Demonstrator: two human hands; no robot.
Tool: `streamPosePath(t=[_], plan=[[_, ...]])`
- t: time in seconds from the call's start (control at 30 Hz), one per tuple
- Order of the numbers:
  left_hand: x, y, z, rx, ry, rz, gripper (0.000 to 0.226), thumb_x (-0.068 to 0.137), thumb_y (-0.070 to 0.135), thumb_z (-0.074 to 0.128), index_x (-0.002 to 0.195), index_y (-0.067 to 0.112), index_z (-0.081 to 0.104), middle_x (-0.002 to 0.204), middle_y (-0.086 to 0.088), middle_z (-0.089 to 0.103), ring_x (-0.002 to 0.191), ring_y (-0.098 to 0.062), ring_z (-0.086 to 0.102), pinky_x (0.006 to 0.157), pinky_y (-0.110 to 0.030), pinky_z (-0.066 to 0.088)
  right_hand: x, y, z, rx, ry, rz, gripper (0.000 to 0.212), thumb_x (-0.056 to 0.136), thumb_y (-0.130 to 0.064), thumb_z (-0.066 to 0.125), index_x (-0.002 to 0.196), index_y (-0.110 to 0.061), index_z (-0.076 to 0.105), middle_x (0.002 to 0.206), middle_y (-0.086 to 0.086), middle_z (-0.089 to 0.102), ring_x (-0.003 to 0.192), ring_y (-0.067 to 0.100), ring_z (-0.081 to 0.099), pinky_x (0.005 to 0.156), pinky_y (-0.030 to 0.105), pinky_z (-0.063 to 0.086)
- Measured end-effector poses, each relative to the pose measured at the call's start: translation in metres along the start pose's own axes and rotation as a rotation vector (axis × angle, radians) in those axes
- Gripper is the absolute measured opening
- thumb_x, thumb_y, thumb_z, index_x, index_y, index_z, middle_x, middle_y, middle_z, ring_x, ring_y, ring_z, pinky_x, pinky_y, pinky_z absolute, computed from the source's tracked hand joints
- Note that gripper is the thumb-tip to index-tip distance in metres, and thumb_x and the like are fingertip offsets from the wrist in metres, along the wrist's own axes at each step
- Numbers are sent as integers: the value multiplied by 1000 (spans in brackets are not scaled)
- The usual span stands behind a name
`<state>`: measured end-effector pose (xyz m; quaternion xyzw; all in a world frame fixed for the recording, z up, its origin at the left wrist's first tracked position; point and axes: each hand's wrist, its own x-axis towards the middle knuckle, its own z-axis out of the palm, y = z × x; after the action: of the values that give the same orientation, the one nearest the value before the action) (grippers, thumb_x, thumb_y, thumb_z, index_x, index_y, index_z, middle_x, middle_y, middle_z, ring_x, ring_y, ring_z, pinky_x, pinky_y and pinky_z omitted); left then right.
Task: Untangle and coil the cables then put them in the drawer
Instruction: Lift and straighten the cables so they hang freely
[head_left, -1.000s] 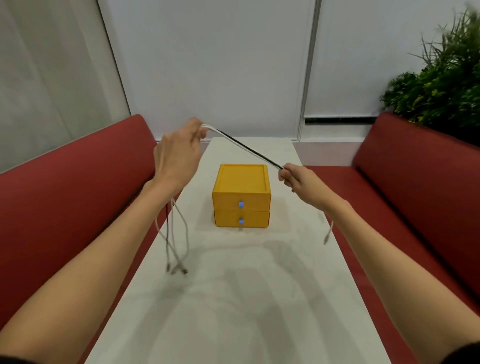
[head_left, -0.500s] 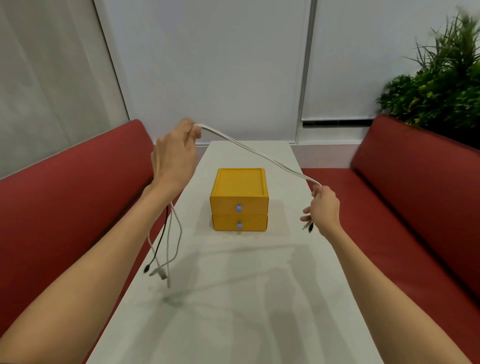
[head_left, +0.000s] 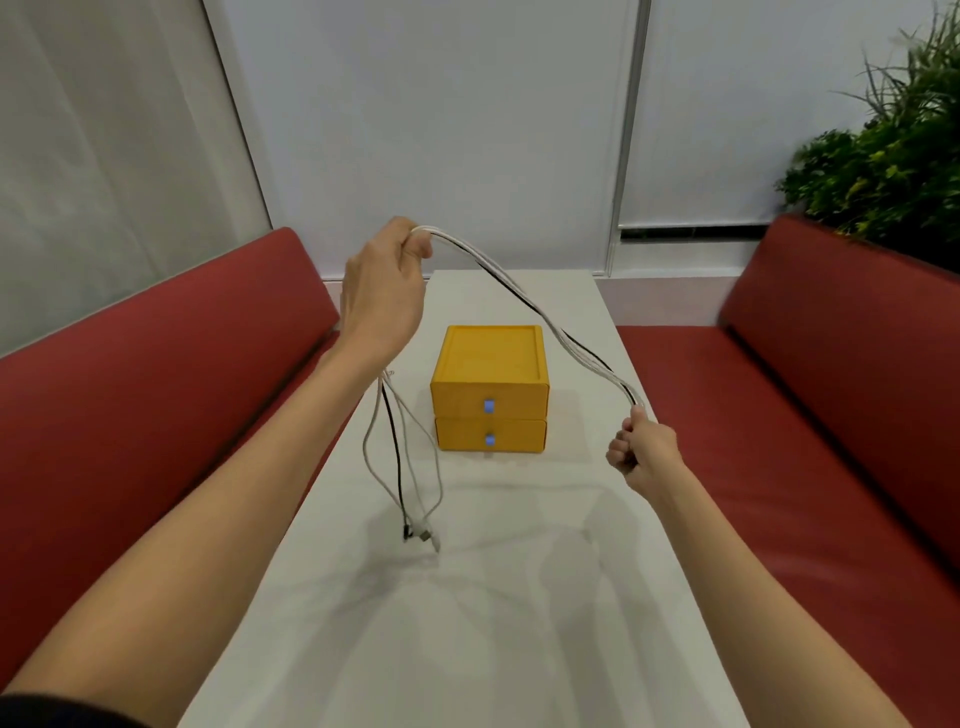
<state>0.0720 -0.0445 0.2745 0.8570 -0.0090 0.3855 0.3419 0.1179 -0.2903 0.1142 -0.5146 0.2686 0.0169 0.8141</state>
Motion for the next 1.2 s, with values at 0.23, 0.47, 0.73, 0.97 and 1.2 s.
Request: streamPosePath(t=[0.23, 0.47, 0.73, 0.97, 1.2], plan=[[5, 15, 4, -73, -153, 95, 28, 103, 29, 37, 92, 12, 56, 60, 6, 41, 55, -11, 37, 54, -29, 32, -5, -5, -21, -700, -120, -35, 30, 99, -33, 41, 87, -13, 59, 82, 3, 61, 73, 21, 59, 79, 39, 37], [12, 39, 17, -37, -272, 247, 26, 102, 31, 37, 87, 19, 54, 66, 4, 48, 66, -18, 46, 62, -31, 37, -23, -62, -6, -917, -105, -573, 50, 85, -4, 50, 135, -7, 45, 131, 13, 49, 118, 26, 50, 87, 31, 41], [0, 49, 29, -20, -348, 335, 28, 102, 31, 39, 94, 13, 57, 64, 12, 47, 68, -17, 47, 61, -30, 36, -108, -103, 70, -941, -490, -1231, 22, 100, -18, 43, 114, -9, 56, 87, 0, 64, 79, 12, 60, 64, 17, 41], [-25, 29, 29, -63, -406, 211, 26, 101, 29, 43, 82, 18, 57, 62, 3, 47, 59, -12, 42, 56, -26, 33, -71, -85, 72, -1152, -389, -1385, 19, 96, 2, 40, 100, -1, 58, 75, -4, 49, 68, 17, 46, 56, 22, 30], [-48, 17, 29, -193, -425, 71, 27, 100, 23, 46, 77, 18, 59, 58, 8, 44, 47, 2, 42, 45, -11, 28, -30, -62, 50, -1112, -386, -1181, 21, 98, -1, 35, 91, -13, 52, 70, -2, 50, 68, 33, 56, 66, 45, 48]])
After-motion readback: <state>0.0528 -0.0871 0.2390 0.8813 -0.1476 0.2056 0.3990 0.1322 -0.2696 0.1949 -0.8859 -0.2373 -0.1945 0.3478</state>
